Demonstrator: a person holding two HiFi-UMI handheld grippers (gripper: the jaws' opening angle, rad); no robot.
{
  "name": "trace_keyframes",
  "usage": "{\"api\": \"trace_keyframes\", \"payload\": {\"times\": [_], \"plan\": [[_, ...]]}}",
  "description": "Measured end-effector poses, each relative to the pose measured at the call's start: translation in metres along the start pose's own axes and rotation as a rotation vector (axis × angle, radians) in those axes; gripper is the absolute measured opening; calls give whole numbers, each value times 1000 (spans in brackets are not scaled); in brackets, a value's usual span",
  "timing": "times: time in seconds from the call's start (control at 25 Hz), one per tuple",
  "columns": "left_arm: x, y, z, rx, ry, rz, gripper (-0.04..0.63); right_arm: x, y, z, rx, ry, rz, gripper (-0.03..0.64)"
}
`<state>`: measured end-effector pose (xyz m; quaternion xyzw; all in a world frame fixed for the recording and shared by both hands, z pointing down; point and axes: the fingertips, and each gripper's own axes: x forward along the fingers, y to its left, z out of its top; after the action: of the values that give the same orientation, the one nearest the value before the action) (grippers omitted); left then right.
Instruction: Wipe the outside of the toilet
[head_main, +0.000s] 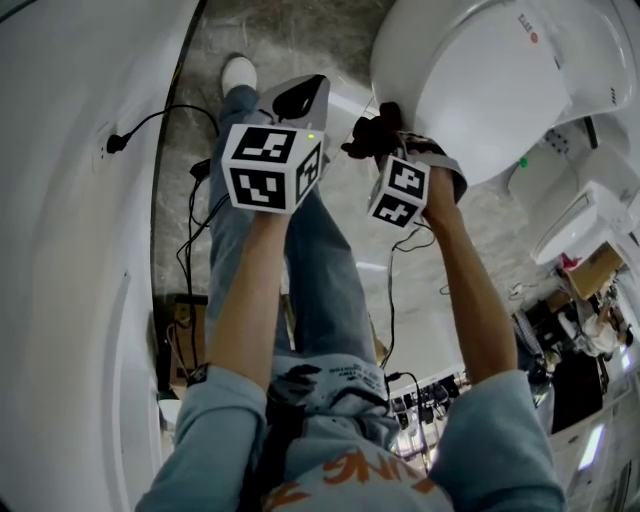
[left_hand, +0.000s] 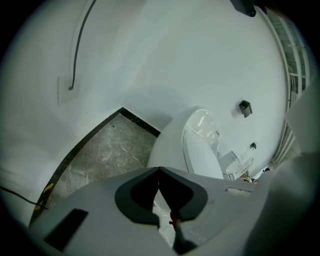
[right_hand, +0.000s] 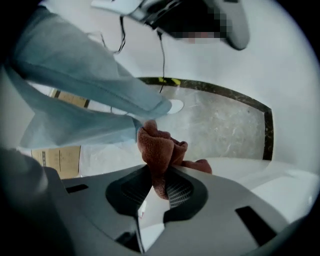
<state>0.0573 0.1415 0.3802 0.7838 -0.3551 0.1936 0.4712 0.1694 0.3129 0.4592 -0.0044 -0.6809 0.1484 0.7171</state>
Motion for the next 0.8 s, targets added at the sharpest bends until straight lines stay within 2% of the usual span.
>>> {"api": "trace_keyframes", "payload": {"times": [0.16, 0.36, 0.6, 0.8], "plan": [[2, -4, 6, -5, -1, -13, -6, -28, -27, 22, 144, -174, -59, 67], [6, 1, 22, -1, -3, -24, -6, -60, -80, 39, 256, -298, -156, 67], [16, 12, 46, 23, 6, -43, -6, -96, -146, 52, 332, -363, -298, 67], [26, 14, 65, 56, 17, -68, -6, -112, -187, 53, 373, -382, -368, 67]]}}
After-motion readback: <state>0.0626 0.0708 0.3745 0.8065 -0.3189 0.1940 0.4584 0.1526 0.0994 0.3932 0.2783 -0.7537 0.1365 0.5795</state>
